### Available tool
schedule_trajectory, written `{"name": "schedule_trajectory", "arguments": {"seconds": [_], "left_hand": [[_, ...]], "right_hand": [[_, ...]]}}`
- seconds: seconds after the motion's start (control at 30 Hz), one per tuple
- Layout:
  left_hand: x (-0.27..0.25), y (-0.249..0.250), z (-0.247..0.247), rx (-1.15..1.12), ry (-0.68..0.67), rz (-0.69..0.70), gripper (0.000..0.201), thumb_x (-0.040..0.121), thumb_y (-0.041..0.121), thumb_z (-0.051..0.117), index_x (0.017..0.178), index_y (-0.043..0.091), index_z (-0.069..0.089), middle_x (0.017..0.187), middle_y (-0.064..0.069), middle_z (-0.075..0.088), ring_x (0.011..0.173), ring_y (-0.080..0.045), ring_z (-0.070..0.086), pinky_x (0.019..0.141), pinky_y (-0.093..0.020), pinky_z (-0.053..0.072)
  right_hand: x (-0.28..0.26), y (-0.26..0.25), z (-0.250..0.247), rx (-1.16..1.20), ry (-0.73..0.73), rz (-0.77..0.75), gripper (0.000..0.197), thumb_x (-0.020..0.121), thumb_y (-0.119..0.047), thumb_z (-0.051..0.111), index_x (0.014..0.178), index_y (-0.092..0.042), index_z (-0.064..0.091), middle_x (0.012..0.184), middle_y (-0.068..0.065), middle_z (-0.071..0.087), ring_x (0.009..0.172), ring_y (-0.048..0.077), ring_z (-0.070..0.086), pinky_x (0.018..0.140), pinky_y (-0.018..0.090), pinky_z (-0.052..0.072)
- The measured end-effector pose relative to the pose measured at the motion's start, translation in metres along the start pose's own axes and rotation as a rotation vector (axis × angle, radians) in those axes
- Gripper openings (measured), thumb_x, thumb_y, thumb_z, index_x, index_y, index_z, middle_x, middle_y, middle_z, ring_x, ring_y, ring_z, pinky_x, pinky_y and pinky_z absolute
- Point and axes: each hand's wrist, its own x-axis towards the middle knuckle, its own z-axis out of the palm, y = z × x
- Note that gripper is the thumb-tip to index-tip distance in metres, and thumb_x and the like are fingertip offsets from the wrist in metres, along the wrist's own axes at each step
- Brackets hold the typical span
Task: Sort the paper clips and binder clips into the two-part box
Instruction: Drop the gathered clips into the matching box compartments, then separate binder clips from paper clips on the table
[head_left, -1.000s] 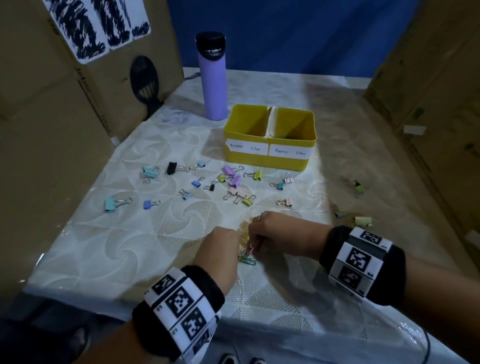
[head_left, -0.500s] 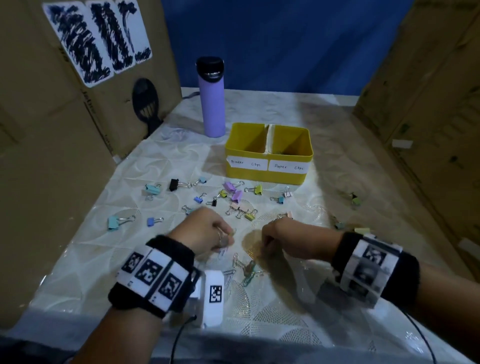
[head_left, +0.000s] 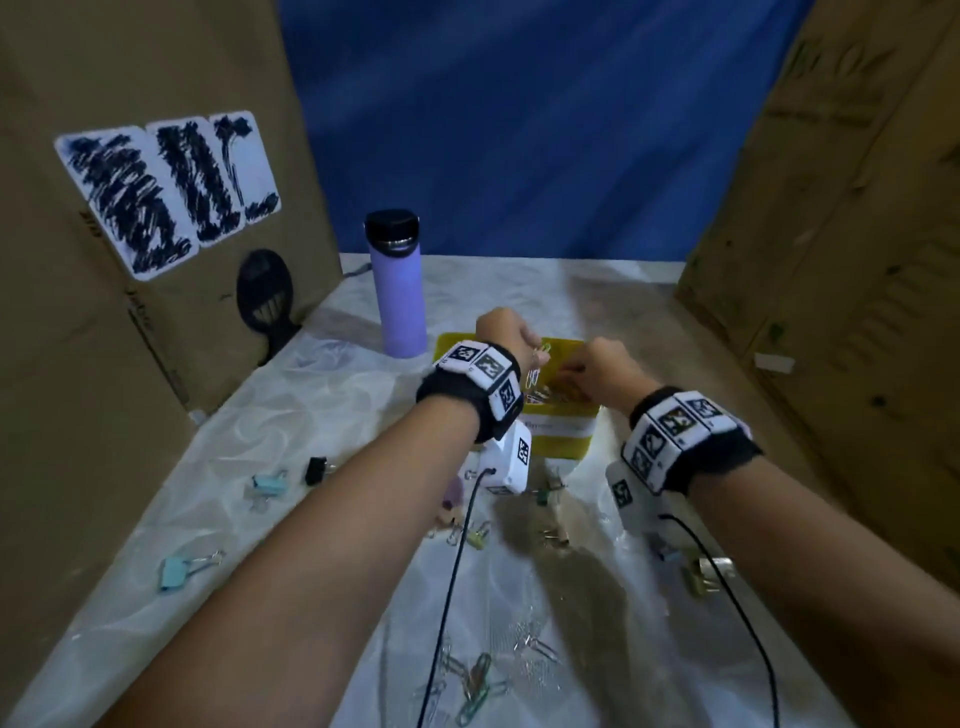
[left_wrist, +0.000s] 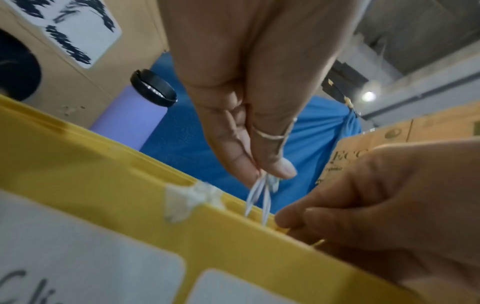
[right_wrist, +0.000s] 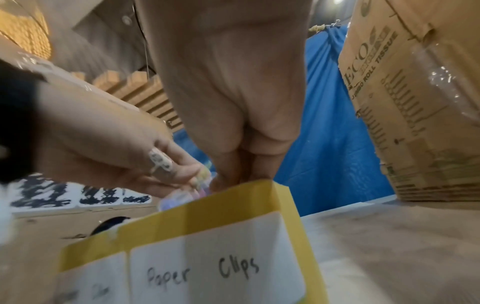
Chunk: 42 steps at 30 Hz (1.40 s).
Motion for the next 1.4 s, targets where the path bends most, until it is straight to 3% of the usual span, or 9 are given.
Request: {"name": "schedule_trajectory", "arguments": {"seconds": [0.33, 0.43, 0.5, 0.63, 0.73, 0.83, 1.0, 1.1, 1.4], "left_hand": [[-0.113, -0.052, -0.044, 0.427, -0.367, 0.359, 0.017, 0.078, 0.01, 0.07, 0.095, 0.012, 0.074, 0.087, -0.002, 0.073, 0.071, -0.006, 0.06, 0.071, -0.02, 0.041], [-0.186, -0.092, -0.037, 0.481, -0.636, 0.26, 0.036, 0.09, 0.021, 0.056, 0.126, 0.021, 0.056, 0.128, 0.001, 0.059, 0.114, -0.011, 0.057, 0.098, -0.024, 0.043], [-0.218, -0.111, -0.027, 0.518, -0.74, 0.221, 0.05, 0.095, 0.027, 0.046, 0.142, 0.03, 0.03, 0.155, 0.001, 0.024, 0.142, -0.022, 0.026, 0.116, -0.034, 0.024], [-0.238, -0.135, -0.017, 0.764, -0.769, 0.397, 0.062, 0.096, 0.029, 0.042, 0.148, 0.026, 0.008, 0.158, -0.011, -0.008, 0.147, -0.031, -0.005, 0.118, -0.032, -0.003], [-0.237, -0.141, -0.021, 0.816, -0.777, 0.403, 0.072, 0.071, 0.041, 0.074, 0.133, 0.015, 0.049, 0.138, -0.025, 0.048, 0.118, -0.044, 0.054, 0.1, -0.037, 0.046], [-0.225, -0.147, -0.024, 0.9, -0.713, 0.387, 0.061, 0.017, 0.059, 0.086, 0.07, 0.029, 0.077, 0.064, 0.002, 0.073, 0.05, -0.004, 0.065, 0.045, -0.008, 0.048], [-0.222, -0.132, -0.036, 0.728, -0.717, 0.305, 0.028, 0.086, 0.021, 0.062, 0.112, 0.011, 0.068, 0.102, -0.011, 0.068, 0.096, -0.017, 0.063, 0.062, -0.003, 0.027], [-0.223, -0.132, -0.038, 0.611, -0.597, 0.236, 0.024, 0.084, 0.021, 0.065, 0.104, 0.012, 0.072, 0.095, -0.011, 0.072, 0.086, -0.016, 0.064, 0.049, -0.001, 0.025], [-0.228, -0.138, -0.038, 0.538, -0.515, 0.202, 0.016, 0.085, 0.019, 0.063, 0.089, 0.006, 0.071, 0.095, -0.009, 0.072, 0.079, -0.014, 0.064, 0.065, -0.017, 0.039]], "right_hand": [[-0.099, -0.022, 0.007, 0.135, -0.004, -0.362, 0.01, 0.076, 0.0, 0.064, 0.084, -0.001, 0.071, 0.086, 0.016, 0.072, 0.078, 0.023, 0.061, 0.069, 0.022, 0.04], [-0.142, -0.035, 0.035, 0.036, -0.398, -0.461, 0.015, 0.079, -0.008, 0.064, 0.093, -0.009, 0.071, 0.094, 0.009, 0.072, 0.088, 0.021, 0.063, 0.069, 0.014, 0.034], [-0.156, -0.035, 0.054, -0.038, -0.497, -0.466, 0.018, 0.081, -0.01, 0.059, 0.097, -0.009, 0.068, 0.098, 0.011, 0.069, 0.093, 0.025, 0.061, 0.067, 0.015, 0.029], [-0.162, -0.036, 0.068, 0.015, -0.515, -0.452, 0.023, 0.076, -0.003, 0.056, 0.093, -0.014, 0.067, 0.083, 0.004, 0.065, 0.083, 0.021, 0.061, 0.063, 0.016, 0.035], [-0.161, -0.04, 0.069, 0.033, -0.523, -0.512, 0.021, 0.075, -0.003, 0.06, 0.089, -0.015, 0.069, 0.087, 0.004, 0.069, 0.082, 0.016, 0.061, 0.056, 0.006, 0.032], [-0.16, -0.04, 0.071, 0.062, -0.547, -0.51, 0.014, 0.072, -0.004, 0.068, 0.083, -0.011, 0.071, 0.089, 0.005, 0.074, 0.078, 0.006, 0.06, 0.057, -0.004, 0.03], [-0.159, -0.039, 0.073, 0.053, -0.551, -0.476, 0.017, 0.071, 0.001, 0.066, 0.083, -0.009, 0.071, 0.089, 0.007, 0.073, 0.077, 0.008, 0.061, 0.061, 0.0, 0.029], [-0.161, -0.04, 0.073, 0.033, -0.549, -0.463, 0.019, 0.071, 0.003, 0.063, 0.084, -0.008, 0.071, 0.091, 0.009, 0.074, 0.086, 0.018, 0.066, 0.065, 0.01, 0.036], [-0.176, -0.042, 0.068, 0.055, -0.519, -0.414, 0.027, 0.074, 0.006, 0.054, 0.088, -0.01, 0.07, 0.093, 0.007, 0.074, 0.089, 0.022, 0.066, 0.078, 0.028, 0.05]]}}
